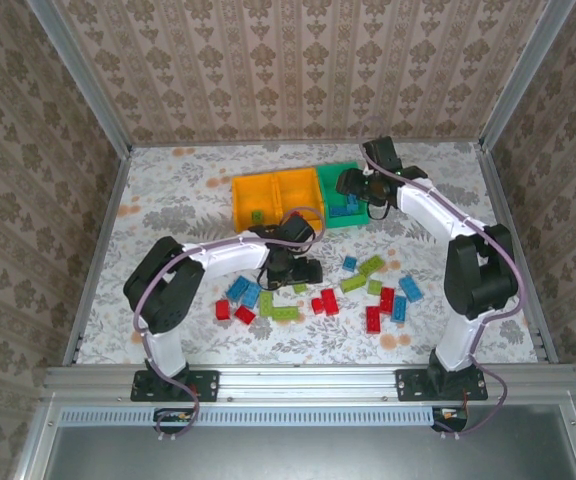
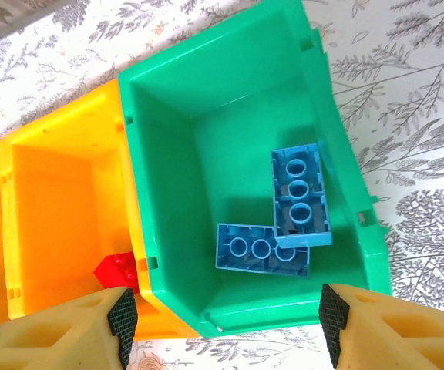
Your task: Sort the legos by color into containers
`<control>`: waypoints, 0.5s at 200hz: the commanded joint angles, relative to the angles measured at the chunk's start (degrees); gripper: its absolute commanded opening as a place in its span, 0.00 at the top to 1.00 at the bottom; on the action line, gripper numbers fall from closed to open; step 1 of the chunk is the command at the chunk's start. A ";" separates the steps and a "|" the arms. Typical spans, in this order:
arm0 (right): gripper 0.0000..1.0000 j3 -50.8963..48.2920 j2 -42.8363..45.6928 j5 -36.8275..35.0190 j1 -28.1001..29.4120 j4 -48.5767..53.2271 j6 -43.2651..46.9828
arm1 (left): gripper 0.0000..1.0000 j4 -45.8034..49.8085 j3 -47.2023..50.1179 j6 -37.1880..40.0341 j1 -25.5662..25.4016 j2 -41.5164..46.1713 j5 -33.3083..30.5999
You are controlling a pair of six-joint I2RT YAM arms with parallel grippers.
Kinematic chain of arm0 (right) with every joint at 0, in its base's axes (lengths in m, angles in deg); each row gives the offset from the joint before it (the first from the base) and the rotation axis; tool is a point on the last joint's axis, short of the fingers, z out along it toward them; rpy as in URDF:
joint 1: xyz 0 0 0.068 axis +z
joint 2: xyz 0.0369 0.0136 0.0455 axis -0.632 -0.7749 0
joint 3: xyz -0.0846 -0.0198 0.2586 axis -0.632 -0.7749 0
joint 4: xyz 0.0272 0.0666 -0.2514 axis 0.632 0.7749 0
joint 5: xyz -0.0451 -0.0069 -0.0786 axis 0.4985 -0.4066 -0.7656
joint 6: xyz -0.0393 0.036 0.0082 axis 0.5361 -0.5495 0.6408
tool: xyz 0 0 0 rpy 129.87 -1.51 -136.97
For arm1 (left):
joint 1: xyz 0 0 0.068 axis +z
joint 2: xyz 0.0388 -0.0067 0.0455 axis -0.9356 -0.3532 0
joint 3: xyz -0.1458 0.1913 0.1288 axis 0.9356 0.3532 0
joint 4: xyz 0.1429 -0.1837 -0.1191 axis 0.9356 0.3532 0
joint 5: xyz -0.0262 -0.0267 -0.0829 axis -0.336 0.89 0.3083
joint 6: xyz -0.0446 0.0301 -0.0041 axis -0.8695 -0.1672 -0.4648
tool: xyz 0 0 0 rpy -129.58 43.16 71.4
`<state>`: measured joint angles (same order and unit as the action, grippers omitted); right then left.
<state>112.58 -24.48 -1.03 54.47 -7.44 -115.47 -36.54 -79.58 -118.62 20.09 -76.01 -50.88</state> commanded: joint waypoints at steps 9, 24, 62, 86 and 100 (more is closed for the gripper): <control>0.32 -4.26 3.75 1.17 -1.91 -1.43 2.06 | 0.20 4.69 -2.67 -3.64 -0.78 -1.97 -1.53; 0.32 -6.35 5.16 1.59 -2.65 -1.92 2.75 | 0.23 5.92 -4.40 -3.59 -0.90 -3.53 -2.40; 0.30 -11.11 8.49 2.00 -4.81 -2.17 4.57 | 0.33 7.72 -8.14 -2.56 -0.92 -7.66 -3.90; 0.30 -14.23 10.68 2.42 -6.68 -2.08 5.48 | 0.41 9.42 -11.01 -1.16 -0.91 -10.54 -3.93; 0.30 -15.73 12.01 2.33 -7.60 -2.02 6.23 | 0.48 9.72 -11.71 -0.86 -0.66 -11.14 -4.50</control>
<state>99.38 -16.00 0.26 48.46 -9.15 -111.58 -24.67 -89.48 -120.89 19.50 -83.42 -54.14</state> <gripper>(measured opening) 0.701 0.571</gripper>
